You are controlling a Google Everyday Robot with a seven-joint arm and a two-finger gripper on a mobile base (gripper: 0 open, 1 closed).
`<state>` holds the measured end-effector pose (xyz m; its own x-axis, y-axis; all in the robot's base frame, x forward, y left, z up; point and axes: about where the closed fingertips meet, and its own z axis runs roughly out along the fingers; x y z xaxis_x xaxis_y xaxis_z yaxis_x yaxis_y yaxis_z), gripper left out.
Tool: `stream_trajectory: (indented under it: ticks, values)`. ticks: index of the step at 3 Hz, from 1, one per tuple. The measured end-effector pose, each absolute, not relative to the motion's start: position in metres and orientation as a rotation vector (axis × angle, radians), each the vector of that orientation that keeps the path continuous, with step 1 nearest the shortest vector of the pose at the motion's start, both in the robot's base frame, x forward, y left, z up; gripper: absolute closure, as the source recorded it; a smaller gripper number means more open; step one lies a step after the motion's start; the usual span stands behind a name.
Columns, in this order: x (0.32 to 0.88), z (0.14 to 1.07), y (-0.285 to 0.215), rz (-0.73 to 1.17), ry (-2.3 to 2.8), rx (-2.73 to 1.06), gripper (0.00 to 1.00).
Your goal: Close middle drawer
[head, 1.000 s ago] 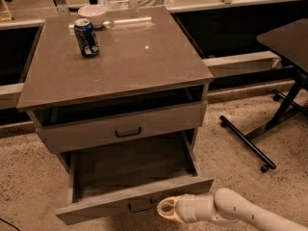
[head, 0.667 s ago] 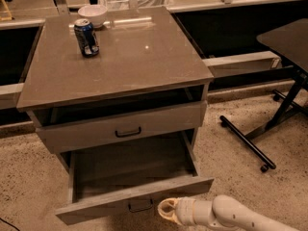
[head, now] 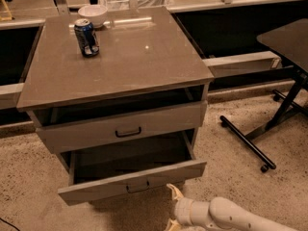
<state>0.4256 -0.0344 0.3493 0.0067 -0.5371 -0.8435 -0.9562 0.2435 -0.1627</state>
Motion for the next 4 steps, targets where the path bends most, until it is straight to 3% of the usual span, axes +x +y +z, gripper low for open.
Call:
stream_trajectory:
  ticks: [1, 2, 4]
  values:
    - [0.426, 0.349, -0.034, 0.609, 1.650, -1.409, 0.00]
    - [0.430, 0.347, -0.025, 0.637, 1.645, -1.452, 0.15]
    - [0.472, 0.335, -0.003, 0.686, 1.596, -1.543, 0.62]
